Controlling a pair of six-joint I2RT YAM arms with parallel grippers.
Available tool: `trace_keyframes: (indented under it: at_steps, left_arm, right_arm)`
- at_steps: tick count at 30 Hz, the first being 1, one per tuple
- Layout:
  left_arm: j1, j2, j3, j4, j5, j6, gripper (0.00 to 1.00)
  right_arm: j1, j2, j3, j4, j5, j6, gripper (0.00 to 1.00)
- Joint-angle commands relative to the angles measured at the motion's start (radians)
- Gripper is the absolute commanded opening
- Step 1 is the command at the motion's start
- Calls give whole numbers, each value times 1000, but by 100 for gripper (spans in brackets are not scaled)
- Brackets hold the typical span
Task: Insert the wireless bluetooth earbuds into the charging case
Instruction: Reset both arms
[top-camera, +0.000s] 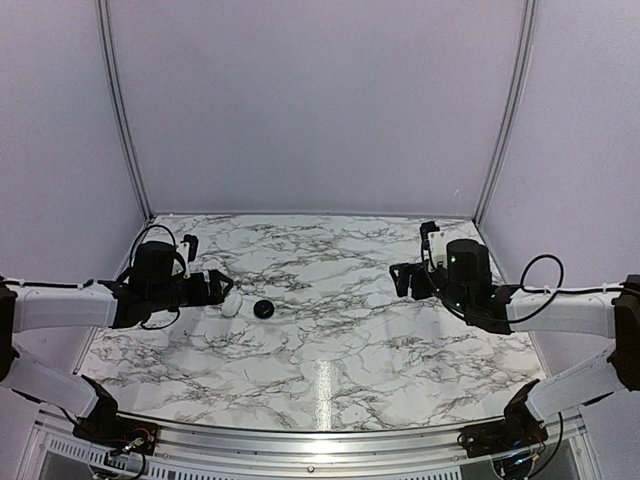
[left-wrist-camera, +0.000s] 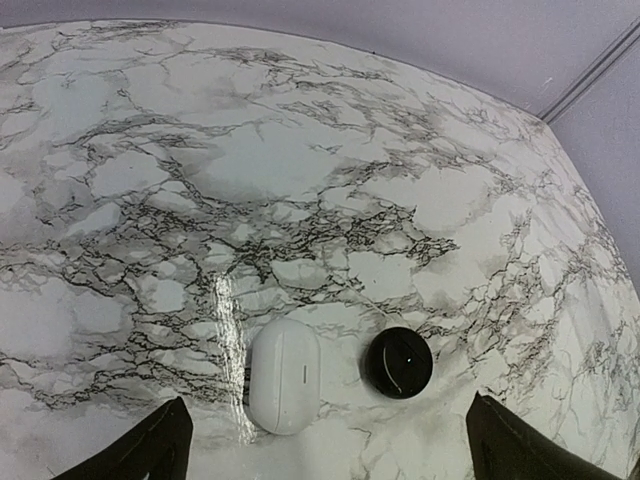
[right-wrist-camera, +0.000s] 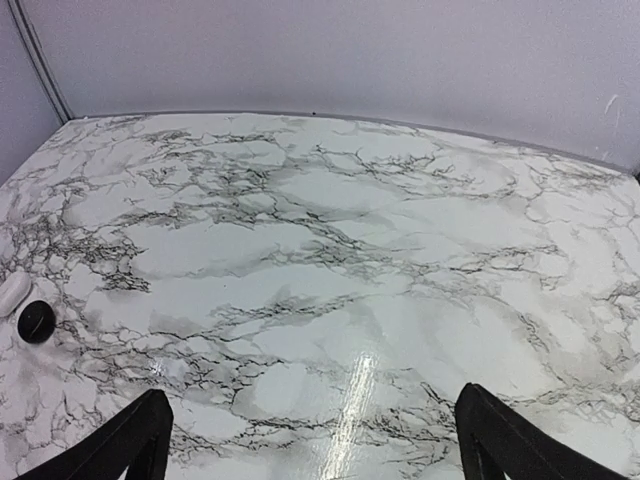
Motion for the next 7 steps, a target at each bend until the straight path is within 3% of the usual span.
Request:
trace_keyframes:
  at_steps: [1, 7]
  left_arm:
    - [-1, -74, -74, 122, 1, -6, 99]
    - [-1, -112, -112, 130, -39, -14, 99]
  right_arm:
    - [-8, 38, -23, 118, -7, 63, 99]
    - [-8, 80, -4, 127, -36, 60, 99]
